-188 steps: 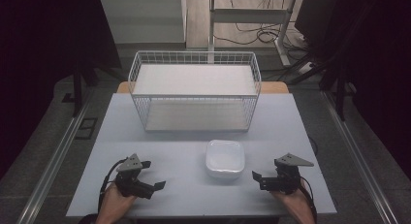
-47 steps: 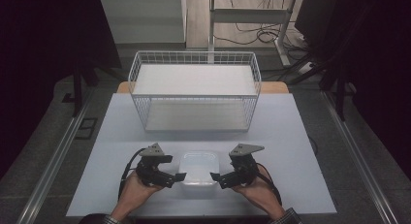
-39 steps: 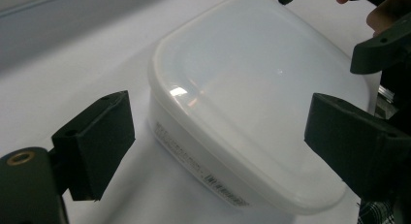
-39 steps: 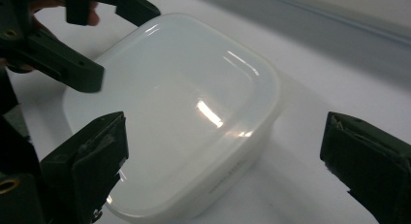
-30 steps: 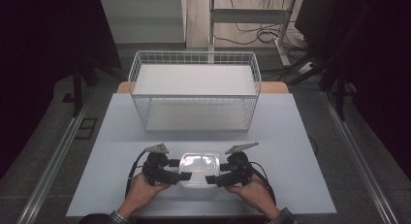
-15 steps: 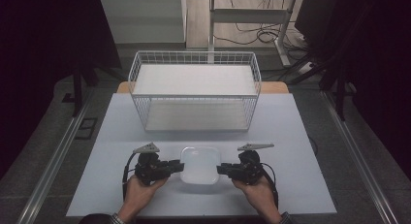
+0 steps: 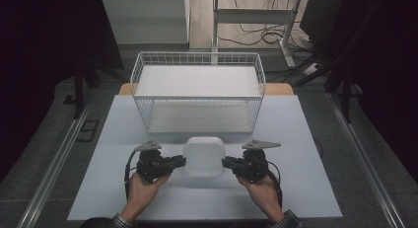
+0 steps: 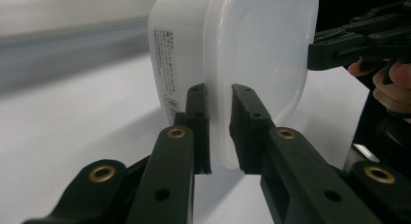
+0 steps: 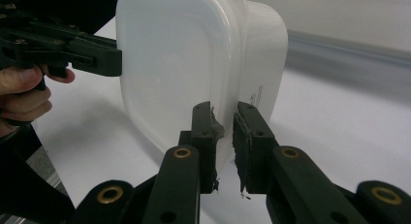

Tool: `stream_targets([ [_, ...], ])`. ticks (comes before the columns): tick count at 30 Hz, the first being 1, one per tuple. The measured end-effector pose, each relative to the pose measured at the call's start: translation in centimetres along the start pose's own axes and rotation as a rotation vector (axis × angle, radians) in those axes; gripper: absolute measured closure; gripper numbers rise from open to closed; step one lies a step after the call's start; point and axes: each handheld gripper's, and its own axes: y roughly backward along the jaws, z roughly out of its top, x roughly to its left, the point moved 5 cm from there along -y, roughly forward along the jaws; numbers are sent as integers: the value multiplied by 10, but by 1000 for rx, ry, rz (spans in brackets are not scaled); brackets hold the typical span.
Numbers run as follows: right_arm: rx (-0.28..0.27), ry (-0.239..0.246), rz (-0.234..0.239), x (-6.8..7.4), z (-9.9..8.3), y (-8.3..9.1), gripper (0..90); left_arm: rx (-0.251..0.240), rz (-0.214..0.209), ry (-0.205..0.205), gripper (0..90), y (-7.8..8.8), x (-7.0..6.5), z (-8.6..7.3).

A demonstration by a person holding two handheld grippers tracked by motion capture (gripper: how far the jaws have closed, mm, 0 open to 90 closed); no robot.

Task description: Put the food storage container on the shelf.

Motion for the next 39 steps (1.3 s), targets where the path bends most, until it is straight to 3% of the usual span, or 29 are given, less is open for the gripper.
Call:
stream_targets([
  [9,-55,32,-9,-1,25,3,785,-17,37,-41,793,8,-2,27],
  [17,-118,57,0,1,62,15,782,-64,58,-91,796,27,-11,68],
  [27,-150,89,-6,4,99,24,780,-96,76,-108,797,41,-14,102],
  [33,-182,107,-21,7,126,31,778,-115,99,-138,798,51,-18,130],
  [39,-207,112,-26,6,154,37,776,-123,99,-137,798,59,-19,157],
])
